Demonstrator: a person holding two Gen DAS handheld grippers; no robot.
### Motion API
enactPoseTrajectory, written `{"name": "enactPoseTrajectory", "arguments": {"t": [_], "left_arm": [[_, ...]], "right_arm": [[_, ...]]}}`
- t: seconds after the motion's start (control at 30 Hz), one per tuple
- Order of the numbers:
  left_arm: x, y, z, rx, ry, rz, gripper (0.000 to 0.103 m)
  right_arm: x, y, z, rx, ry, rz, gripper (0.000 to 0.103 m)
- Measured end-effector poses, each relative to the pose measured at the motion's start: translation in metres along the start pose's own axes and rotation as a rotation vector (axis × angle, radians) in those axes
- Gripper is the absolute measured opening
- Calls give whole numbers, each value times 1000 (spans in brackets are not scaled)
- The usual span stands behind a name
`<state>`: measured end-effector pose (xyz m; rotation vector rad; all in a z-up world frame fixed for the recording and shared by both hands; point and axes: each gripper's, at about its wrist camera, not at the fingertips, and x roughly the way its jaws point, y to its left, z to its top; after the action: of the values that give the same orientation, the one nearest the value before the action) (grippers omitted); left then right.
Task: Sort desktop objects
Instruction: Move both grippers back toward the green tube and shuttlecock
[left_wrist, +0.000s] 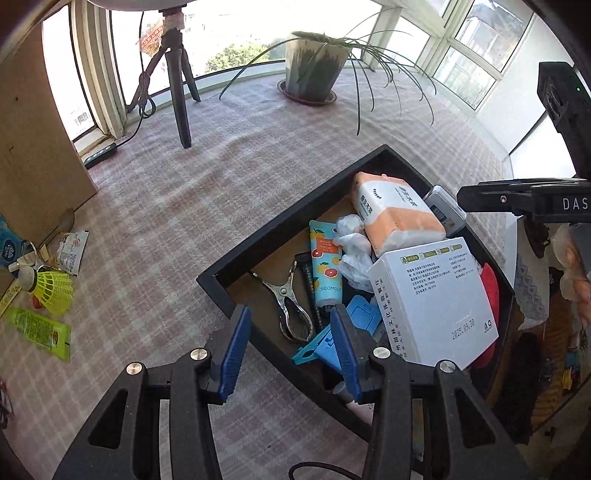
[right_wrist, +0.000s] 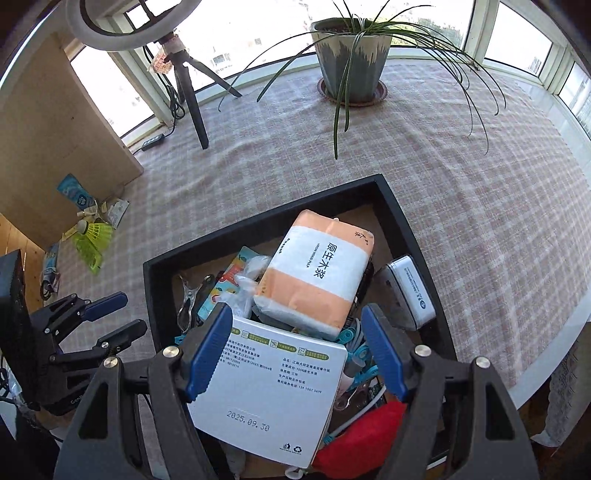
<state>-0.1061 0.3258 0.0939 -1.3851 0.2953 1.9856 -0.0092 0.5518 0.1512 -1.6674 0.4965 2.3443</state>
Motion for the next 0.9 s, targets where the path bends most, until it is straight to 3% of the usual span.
{"name": "enactPoseTrajectory", "arguments": {"t": [0.5, 0.9], "left_arm": [[-32, 108, -32, -238, -41, 120, 42], [-40, 211, -60, -423, -93, 216, 42]], "right_arm": [[20, 120, 27, -202, -5, 123, 71], [70, 231, 49, -334, 22, 245, 71]]}}
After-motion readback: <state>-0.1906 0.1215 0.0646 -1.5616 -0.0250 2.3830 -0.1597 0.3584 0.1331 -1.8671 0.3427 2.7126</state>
